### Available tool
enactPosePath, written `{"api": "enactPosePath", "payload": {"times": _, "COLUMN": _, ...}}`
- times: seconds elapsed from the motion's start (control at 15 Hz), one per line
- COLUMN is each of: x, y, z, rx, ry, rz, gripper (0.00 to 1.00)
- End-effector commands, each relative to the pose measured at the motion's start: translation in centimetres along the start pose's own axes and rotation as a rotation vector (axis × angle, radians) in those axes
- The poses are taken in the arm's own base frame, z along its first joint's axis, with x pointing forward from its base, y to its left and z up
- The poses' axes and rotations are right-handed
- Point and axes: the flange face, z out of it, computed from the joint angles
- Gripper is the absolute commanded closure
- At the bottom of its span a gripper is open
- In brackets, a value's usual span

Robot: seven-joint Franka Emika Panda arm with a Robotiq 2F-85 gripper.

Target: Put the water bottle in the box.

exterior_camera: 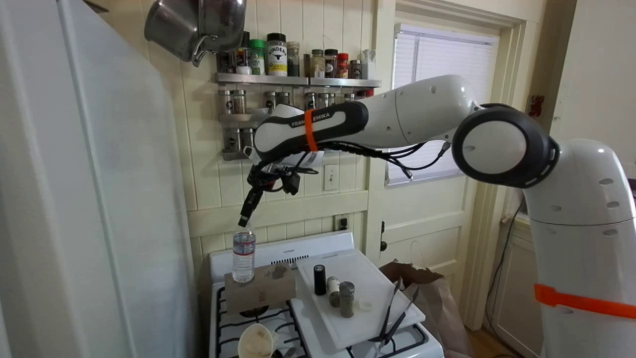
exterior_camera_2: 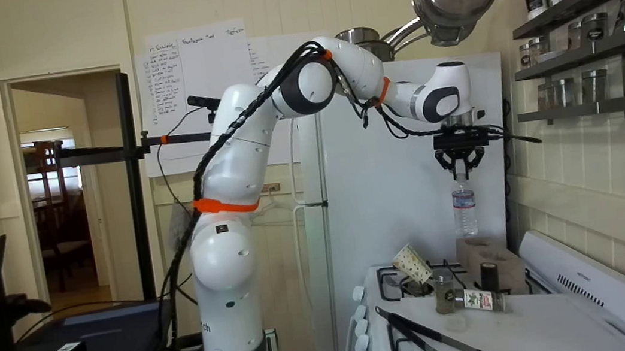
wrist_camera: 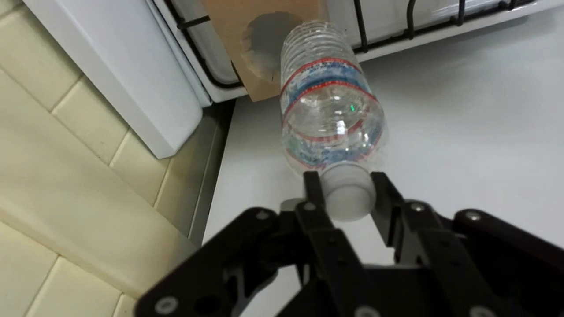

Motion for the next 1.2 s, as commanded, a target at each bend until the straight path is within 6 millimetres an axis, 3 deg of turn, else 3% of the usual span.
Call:
{"api": "enactPosePath", "payload": {"times": 0.0, "x": 1.2, "y": 1.8, "z": 1.0, "rx": -0.029, "ry": 0.001, "rz": 0.01, "gripper": 0.92}}
{"api": "enactPosePath", "payload": {"times": 0.53, "x": 2.8, "y": 3.7, "z": 2.7, "rx": -0.066, "ry": 0.0, "rz": 0.004, "gripper": 0.92}}
{"api": "enactPosePath", "payload": {"times": 1.13, "x": 3.6, "y": 3.5, "z": 3.6, "rx": -0.015, "ry": -0.022, "rz": 0.011, "gripper": 0.92}}
